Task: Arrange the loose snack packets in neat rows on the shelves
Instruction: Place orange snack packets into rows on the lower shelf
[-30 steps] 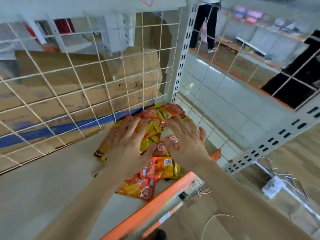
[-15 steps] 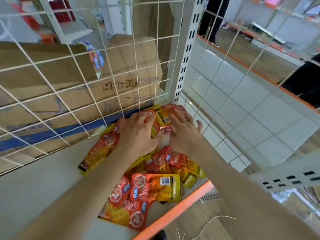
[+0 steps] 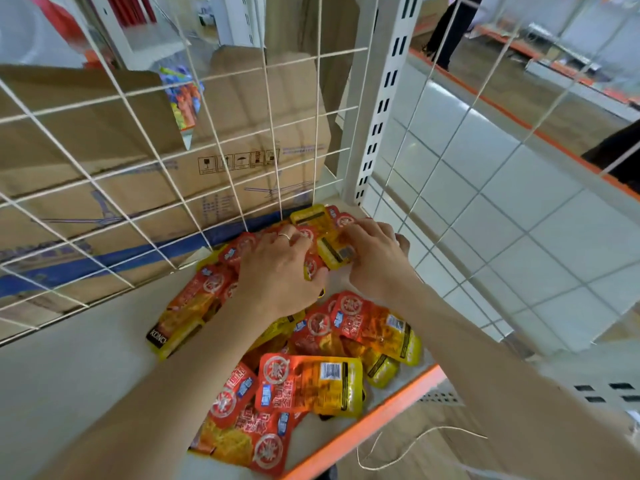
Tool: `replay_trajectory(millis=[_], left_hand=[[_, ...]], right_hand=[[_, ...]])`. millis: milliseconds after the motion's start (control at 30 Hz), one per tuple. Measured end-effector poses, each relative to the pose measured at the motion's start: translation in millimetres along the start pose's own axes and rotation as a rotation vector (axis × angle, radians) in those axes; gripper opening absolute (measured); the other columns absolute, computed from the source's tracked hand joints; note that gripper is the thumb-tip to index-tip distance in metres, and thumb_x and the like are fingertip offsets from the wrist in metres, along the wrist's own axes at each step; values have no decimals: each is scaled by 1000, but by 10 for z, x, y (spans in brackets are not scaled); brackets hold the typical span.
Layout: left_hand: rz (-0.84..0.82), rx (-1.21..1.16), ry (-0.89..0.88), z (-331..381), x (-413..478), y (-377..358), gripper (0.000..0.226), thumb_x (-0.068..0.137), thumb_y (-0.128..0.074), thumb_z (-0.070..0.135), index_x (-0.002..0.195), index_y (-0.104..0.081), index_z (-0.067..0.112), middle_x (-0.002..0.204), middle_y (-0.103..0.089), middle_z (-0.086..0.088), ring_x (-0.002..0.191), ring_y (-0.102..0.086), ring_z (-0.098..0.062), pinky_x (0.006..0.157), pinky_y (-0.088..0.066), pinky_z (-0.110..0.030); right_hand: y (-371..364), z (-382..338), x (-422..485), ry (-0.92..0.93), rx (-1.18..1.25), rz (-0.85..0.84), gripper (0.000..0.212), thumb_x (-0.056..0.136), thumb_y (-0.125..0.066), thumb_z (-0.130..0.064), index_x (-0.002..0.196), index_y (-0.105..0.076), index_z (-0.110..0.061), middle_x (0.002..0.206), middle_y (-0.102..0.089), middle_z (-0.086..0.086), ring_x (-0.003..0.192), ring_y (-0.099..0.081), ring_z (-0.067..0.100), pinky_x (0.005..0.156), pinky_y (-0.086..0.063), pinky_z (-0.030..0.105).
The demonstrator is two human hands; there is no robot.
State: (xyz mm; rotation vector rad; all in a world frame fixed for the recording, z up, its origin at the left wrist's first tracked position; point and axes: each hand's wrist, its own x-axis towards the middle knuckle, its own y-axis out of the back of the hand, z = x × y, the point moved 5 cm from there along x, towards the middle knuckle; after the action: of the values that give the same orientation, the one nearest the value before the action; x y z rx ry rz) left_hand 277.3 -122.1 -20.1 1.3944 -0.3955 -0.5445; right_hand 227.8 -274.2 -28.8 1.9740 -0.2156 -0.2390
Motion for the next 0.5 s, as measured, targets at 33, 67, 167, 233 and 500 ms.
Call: replay_trajectory(millis=[33,67,167,233,500], left_hand=[[31,-50,53,-41,11,25,56,92,-43,63,127,-55,21,129,-51,-4,118,-53,-28,101,-43,-49],[56,-84,125,-89,26,42,56,93,-43,63,121,-56,16,121,-54,-7,112,-55,-29,97,-46,-46],[50,-48,276,-149,73,44,61,95,-42,62,119,-55,8,114,-59,-13,109,-58,-33,95,-46,-45],[39,0,294,-113,106,45,64,94,-42,65,120,-55,8,116,-62,-13,112,-58,-33,97,-41,-46],[42,-76,374,-19,219,48,76,84,-62,66,128,-47,6,127,-56,-16,120,-55,-36,99,-41,-49]], right_hand=[[21,2,-8,-1,36,0,59,74,-51,-20,133,-54,-29,141,-45,-6,134,-30,21,113,-17,47],[42,9,-17,-10,71,22,55,74,-52,-19,129,-57,-28,139,-47,-5,132,-32,21,114,-17,44],[111,61,-84,-144,78,159,36,86,-51,-24,121,-59,-22,127,-53,0,123,-43,25,104,-32,42],[114,87,-121,-338,51,130,43,94,-47,-46,122,-54,-14,121,-54,9,118,-49,32,92,-41,42],[144,-4,13,-500,-27,23,56,87,-67,-48,117,-43,-8,113,-62,9,110,-61,34,74,-38,36]])
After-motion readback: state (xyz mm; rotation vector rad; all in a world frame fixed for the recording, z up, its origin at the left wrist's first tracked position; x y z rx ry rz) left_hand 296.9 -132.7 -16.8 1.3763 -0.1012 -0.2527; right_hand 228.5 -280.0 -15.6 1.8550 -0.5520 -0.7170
